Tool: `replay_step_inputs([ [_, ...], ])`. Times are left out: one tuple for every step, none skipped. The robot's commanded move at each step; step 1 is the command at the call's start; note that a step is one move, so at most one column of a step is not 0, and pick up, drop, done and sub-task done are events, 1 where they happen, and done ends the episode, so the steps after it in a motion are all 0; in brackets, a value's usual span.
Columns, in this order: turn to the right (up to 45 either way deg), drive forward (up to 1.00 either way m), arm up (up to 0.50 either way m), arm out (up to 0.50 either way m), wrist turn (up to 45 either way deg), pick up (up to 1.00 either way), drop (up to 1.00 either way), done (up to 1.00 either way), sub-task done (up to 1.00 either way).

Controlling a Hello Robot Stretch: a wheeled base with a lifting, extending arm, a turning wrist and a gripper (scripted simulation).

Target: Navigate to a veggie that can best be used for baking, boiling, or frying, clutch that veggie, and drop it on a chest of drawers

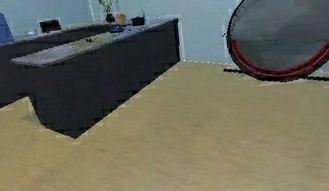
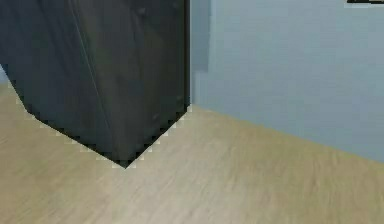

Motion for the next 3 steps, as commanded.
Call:
replay_step_inputs([
  [45.0, 0.0, 0.0, 0.0, 0.0, 0.0, 0.0, 0.0, 0.0],
  [45.0, 0.0, 0.0, 0.0, 0.0, 0.0, 0.0, 0.0, 0.0],
  [45.0, 0.0, 0.0, 0.0, 0.0, 0.0, 0.0, 0.0, 0.0],
])
